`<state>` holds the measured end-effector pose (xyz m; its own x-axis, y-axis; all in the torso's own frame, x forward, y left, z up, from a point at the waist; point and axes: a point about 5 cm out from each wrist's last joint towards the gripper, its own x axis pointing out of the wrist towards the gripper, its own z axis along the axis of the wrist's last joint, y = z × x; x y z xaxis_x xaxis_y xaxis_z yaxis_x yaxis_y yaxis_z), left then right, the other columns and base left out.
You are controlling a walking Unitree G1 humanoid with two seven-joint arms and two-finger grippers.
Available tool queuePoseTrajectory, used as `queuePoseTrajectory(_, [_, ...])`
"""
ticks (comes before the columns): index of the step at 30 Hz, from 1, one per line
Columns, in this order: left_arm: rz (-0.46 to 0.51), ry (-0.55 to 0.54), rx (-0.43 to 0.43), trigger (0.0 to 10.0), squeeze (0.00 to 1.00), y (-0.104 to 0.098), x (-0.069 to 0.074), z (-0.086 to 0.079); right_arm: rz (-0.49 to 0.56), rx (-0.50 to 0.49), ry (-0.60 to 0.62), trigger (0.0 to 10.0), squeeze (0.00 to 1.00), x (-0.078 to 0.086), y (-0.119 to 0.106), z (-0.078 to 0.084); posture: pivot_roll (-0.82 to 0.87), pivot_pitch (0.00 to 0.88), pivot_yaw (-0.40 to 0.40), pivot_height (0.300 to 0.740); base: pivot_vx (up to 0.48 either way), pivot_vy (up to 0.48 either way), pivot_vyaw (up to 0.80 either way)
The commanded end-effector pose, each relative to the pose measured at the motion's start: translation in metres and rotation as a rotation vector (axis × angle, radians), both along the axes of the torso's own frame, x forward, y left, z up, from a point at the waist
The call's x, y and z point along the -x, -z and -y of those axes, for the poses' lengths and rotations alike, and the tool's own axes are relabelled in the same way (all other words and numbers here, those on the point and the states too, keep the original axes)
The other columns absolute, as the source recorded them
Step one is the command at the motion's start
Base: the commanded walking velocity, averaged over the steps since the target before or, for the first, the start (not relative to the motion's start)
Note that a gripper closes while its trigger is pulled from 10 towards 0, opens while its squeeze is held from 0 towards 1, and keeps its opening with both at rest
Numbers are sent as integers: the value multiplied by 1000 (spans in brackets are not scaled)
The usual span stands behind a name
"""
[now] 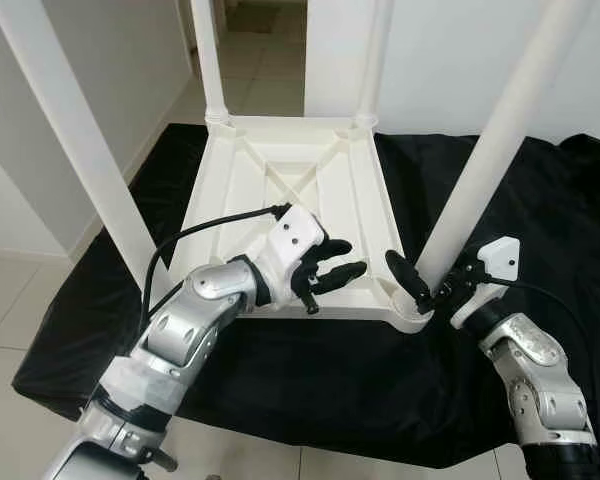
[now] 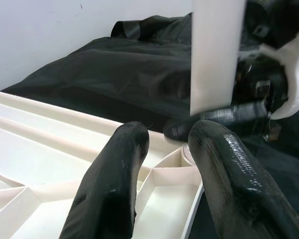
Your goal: Building children table
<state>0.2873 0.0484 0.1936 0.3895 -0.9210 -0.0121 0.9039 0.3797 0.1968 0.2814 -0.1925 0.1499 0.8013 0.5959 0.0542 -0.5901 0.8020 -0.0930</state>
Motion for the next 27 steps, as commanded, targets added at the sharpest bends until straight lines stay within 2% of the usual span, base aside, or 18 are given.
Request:
queuePoseTrajectory(1, [-17,150,-43,10000,0,2,7,0,-40,30,-50,1412,0,-4,8,-1,-98,0,40,740,0,0,0])
queuePoseTrajectory(2, [-17,150,-43,10000,0,2,7,0,-40,30,-50,1412,0,-4,8,-1,-98,0,40,740,0,0,0])
queuePoseTrajectory(3, [-28,164,-55,10000,0,4,9,-2,-59,43,-71,0,0,-6,11,0,-97,0,40,740,0,0,0])
queuePoseTrajectory(6, [-52,199,-79,10000,0,11,17,-1,-97,61,-89,0,0,-6,18,5,-95,0,33,740,0,0,0])
queuePoseTrajectory(15, [-76,204,-76,10000,0,17,22,1,-124,41,-92,0,0,-1,26,11,-100,0,14,740,0,0,0])
queuePoseTrajectory(16, [-77,197,-72,10000,0,18,22,2,-122,26,-78,3176,0,1,27,11,-106,0,13,740,0,0,0])
queuePoseTrajectory(17, [-77,197,-72,10000,0,18,22,2,-122,26,-78,3176,0,1,27,11,-106,0,13,740,0,0,0])
queuePoseTrajectory(18, [-79,191,-66,10000,0,20,23,2,-116,18,-65,10000,0,4,28,10,-119,0,13,740,0,0,0])
queuePoseTrajectory(21, [-87,186,-55,10000,0,20,23,4,-103,-3,-39,10000,0,7,27,6,-131,0,9,740,0,0,0])
queuePoseTrajectory(24, [-87,152,-42,10000,0,23,20,5,-43,-49,137,10000,0,14,22,1,-152,0,-5,740,0,0,0])
queuePoseTrajectory(25, [-87,152,-42,10000,0,23,20,5,-43,-49,137,10000,0,14,22,1,-152,0,-5,740,0,0,0])
queuePoseTrajectory(27, [-94,101,-24,10000,0,24,17,3,-19,-63,313,10000,0,18,23,1,-165,0,-18,740,0,0,0])
